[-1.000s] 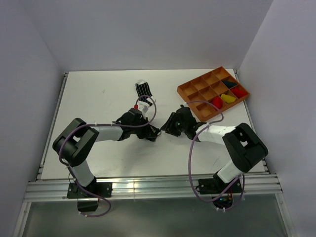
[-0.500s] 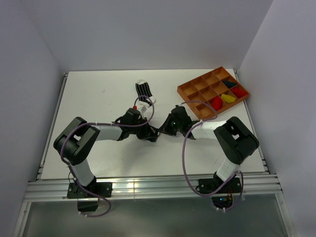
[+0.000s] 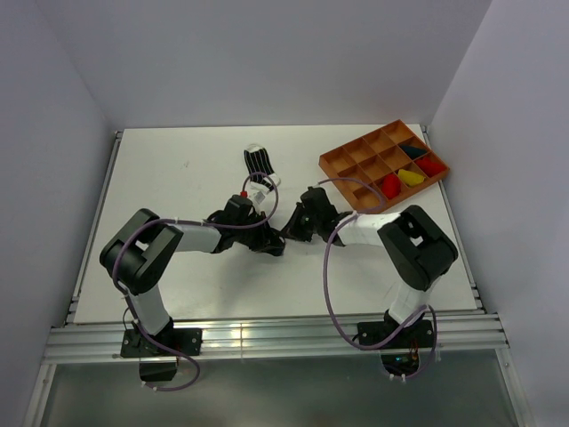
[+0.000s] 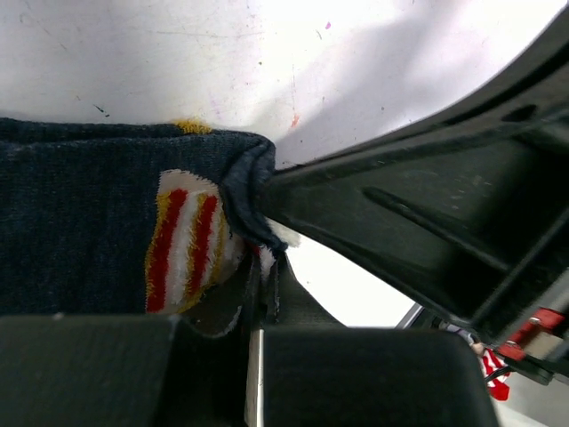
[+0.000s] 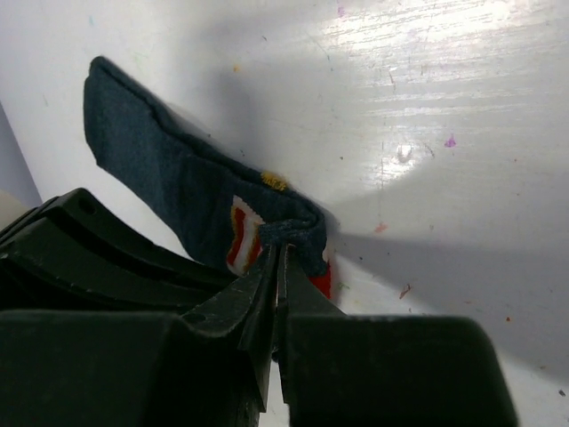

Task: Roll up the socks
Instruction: Roll the sock at the center of the board.

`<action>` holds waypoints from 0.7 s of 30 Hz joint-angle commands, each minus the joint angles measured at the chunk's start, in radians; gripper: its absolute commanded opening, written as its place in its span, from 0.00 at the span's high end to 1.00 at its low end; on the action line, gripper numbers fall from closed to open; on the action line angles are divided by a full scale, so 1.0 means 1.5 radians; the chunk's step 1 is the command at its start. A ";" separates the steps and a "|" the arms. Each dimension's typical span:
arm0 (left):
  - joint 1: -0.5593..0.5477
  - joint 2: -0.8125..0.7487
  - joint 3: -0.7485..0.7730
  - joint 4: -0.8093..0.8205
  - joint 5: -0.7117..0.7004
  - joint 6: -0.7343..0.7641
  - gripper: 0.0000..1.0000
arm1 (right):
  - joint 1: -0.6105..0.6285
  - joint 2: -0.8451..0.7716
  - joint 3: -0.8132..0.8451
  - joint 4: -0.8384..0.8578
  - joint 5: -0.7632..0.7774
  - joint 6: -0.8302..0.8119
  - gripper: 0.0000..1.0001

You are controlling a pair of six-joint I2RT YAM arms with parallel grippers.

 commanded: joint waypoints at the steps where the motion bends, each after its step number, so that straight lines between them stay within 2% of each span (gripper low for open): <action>1: -0.001 0.013 0.000 0.002 0.006 -0.008 0.94 | 0.010 0.025 0.042 -0.017 0.005 -0.014 0.92; 4: 0.000 0.010 -0.005 -0.004 -0.003 -0.010 0.93 | 0.011 0.039 0.053 -0.043 0.010 -0.022 0.88; 9: 0.006 0.008 -0.009 -0.012 -0.009 -0.008 1.00 | 0.011 0.010 0.064 -0.092 0.037 -0.051 0.70; 11: 0.006 0.009 -0.007 -0.018 -0.009 -0.008 1.00 | 0.011 -0.001 0.080 -0.114 0.063 -0.066 0.68; 21: 0.008 0.008 -0.006 -0.041 -0.027 -0.003 1.00 | 0.016 0.024 0.140 -0.203 0.085 -0.116 0.69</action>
